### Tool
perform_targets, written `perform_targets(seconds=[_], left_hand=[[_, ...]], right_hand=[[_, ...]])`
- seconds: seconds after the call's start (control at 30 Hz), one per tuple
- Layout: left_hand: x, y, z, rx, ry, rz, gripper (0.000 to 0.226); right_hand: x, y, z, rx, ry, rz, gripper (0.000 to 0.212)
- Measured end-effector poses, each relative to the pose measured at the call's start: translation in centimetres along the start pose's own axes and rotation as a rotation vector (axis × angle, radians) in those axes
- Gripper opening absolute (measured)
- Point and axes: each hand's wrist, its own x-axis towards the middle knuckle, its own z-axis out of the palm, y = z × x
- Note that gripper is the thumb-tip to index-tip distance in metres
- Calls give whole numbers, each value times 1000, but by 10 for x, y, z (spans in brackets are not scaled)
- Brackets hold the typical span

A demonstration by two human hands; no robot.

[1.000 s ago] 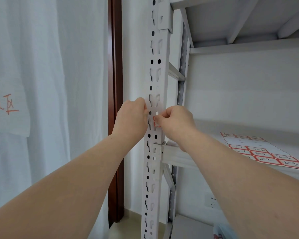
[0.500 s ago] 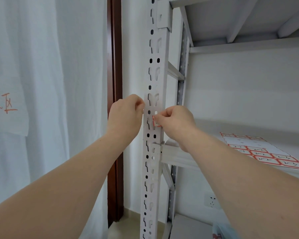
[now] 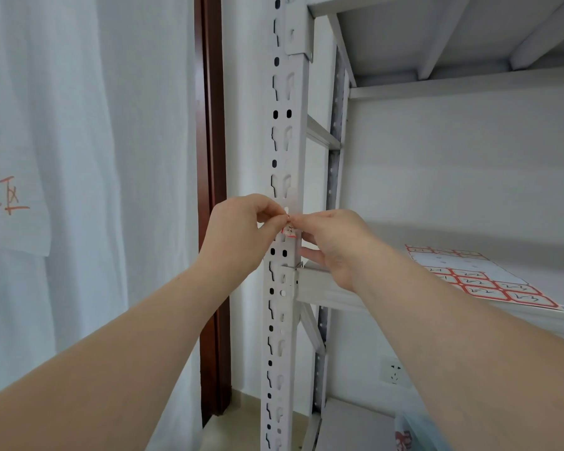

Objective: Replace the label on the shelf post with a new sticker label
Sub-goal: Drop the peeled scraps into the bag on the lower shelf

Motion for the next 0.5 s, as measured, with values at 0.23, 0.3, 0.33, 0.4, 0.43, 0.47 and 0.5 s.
perform_targets(seconds=[0.23, 0.3, 0.33, 0.4, 0.43, 0.47, 0.5], left_hand=[[-1, 7, -1, -236, -46, -157, 2], [-1, 9, -2, -425, -108, -293, 7], [-2, 9, -1, -527, -148, -365, 9], [-5, 11, -1, -704, -206, -474, 7], [-6, 11, -1, -778, -224, -508, 6], [-7, 12, 0, -837, -236, -530, 7], [-8, 12, 1, -873, -242, -541, 8]], right_hand=[[0, 3, -5, 74, -32, 33, 22], [-2, 4, -7, 54, -39, 25, 16], [-3, 4, -7, 42, -43, 21, 11], [-6, 4, -8, 23, -56, 15, 9], [-6, 3, -9, 17, -60, 13, 10], [-7, 3, -10, 14, -64, 13, 11], [-9, 3, -11, 12, -70, 14, 12]])
